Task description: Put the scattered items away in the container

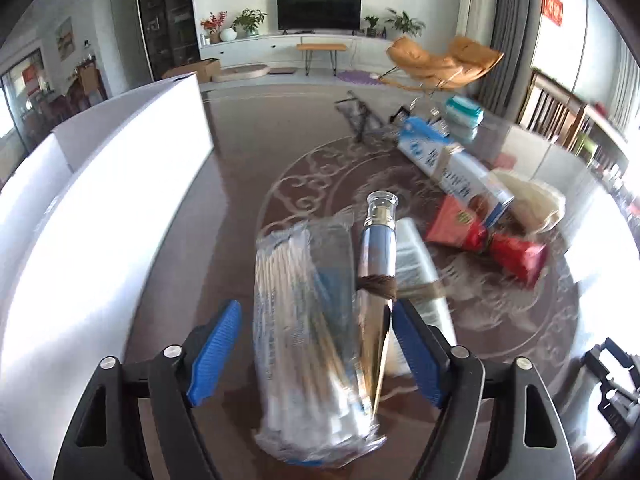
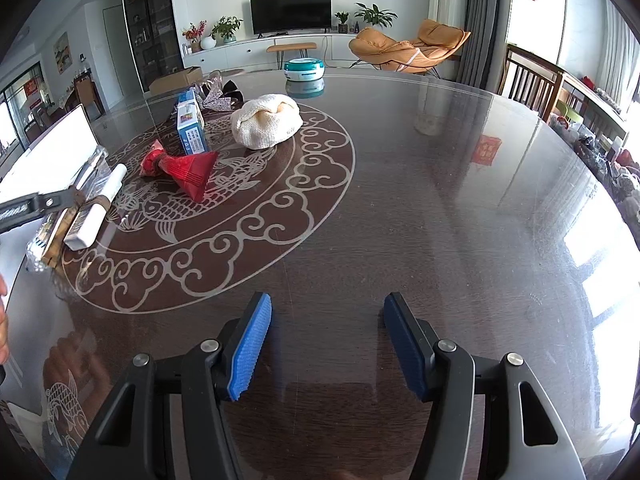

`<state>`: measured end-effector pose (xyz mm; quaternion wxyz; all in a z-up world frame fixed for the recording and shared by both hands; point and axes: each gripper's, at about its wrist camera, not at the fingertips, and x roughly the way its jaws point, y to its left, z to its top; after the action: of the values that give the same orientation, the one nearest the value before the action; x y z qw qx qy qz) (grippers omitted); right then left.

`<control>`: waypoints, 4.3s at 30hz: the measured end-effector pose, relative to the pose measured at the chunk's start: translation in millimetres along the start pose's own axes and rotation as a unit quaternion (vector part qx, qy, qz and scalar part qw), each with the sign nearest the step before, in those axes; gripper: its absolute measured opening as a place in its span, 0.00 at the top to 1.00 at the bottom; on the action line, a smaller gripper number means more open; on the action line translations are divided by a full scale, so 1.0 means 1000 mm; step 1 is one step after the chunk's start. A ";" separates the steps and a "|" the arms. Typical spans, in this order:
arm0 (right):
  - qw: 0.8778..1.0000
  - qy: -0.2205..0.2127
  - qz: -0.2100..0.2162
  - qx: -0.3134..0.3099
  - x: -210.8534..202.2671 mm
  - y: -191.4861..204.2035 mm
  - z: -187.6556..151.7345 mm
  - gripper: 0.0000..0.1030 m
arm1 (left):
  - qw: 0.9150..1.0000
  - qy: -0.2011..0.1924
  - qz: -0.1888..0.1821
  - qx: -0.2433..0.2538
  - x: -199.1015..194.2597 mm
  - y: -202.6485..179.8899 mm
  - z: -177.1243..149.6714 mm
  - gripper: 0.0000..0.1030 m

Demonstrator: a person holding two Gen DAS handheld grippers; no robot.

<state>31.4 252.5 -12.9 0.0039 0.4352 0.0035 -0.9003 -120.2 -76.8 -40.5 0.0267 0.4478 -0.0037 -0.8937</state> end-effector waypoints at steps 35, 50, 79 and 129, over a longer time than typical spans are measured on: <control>1.000 -0.001 0.003 0.004 0.000 -0.002 0.001 0.41 | 0.998 0.019 -0.048 0.027 0.030 -0.039 -0.009 0.00; 1.000 0.000 0.002 0.004 0.000 -0.002 0.001 0.41 | 0.989 -0.093 -0.114 -0.021 -0.012 -0.008 -0.024 0.00; 1.000 -0.004 0.013 0.014 0.000 -0.005 0.000 0.41 | 0.999 0.015 -0.002 -0.047 0.031 0.013 -0.013 0.00; 1.000 -0.004 0.014 0.014 0.000 -0.005 0.001 0.41 | 0.999 0.013 -0.002 -0.036 0.024 0.013 -0.017 0.00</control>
<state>30.9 257.6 -12.6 0.0100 0.4319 -0.0151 -0.9017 -120.4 -90.9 -69.6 0.0405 0.4584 0.0295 -0.8873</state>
